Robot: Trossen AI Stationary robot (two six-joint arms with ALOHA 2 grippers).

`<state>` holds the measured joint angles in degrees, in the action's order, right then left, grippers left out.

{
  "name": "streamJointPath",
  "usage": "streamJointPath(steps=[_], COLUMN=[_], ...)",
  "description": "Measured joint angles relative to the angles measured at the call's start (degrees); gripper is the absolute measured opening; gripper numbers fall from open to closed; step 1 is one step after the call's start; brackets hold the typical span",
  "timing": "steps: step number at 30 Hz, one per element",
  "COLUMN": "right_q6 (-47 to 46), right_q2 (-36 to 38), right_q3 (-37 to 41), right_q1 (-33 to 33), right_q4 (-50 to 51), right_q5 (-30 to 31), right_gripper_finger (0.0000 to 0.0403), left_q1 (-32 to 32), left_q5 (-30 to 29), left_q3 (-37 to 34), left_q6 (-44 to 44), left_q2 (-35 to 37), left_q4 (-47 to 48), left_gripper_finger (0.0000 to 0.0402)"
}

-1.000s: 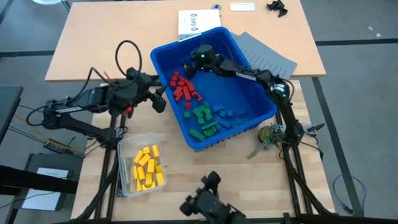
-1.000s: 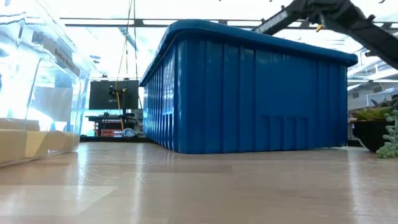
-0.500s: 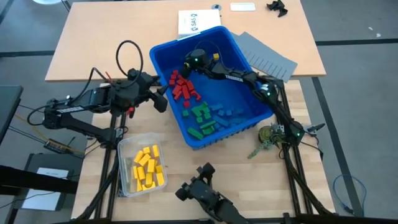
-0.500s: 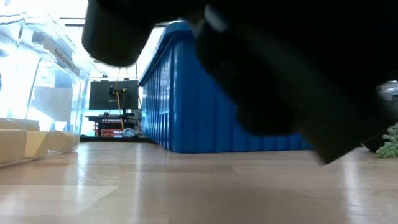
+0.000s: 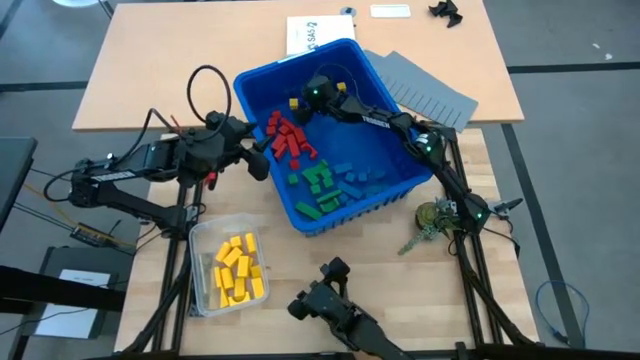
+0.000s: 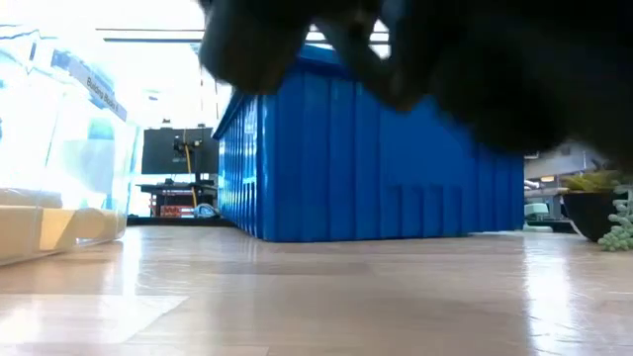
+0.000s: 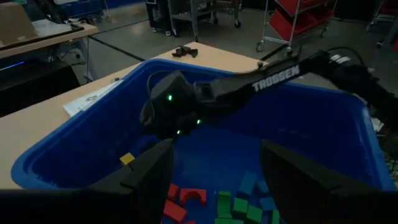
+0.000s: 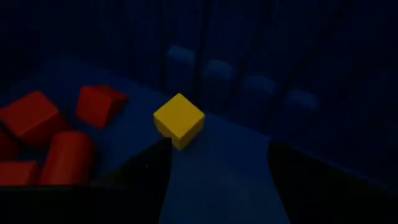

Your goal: Sort Items/Unsort Items

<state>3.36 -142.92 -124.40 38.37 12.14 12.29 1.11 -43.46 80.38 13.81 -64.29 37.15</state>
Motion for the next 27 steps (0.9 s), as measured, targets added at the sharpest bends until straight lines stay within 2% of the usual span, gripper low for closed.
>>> streamJointPath(steps=[11,17,23,27], right_q6=[6.23,9.04,10.4,10.4], right_q2=[17.97,30.53,40.89,45.87], right_q3=[0.0,-0.02,-0.04,2.09], right_q1=[-0.7,-0.61,-0.61,-0.61], right_q4=[18.97,25.86,29.3,31.02], right_q5=[-7.14,-8.0,-7.82,-7.76], right_gripper_finger=[0.0261,0.0261,0.0261,0.0261], left_q1=[0.33,5.68,14.87,20.67], left_q5=[-0.15,1.4,12.35,16.44], left_q3=[0.0,0.0,0.11,4.9], left_q6=[-0.26,0.27,-1.15,-4.19], left_q2=[-1.12,-2.63,-7.53,-14.33], left_q4=[-0.16,-1.18,-6.12,-7.06], left_gripper_finger=[0.0248,0.0248,0.0248,0.0248])
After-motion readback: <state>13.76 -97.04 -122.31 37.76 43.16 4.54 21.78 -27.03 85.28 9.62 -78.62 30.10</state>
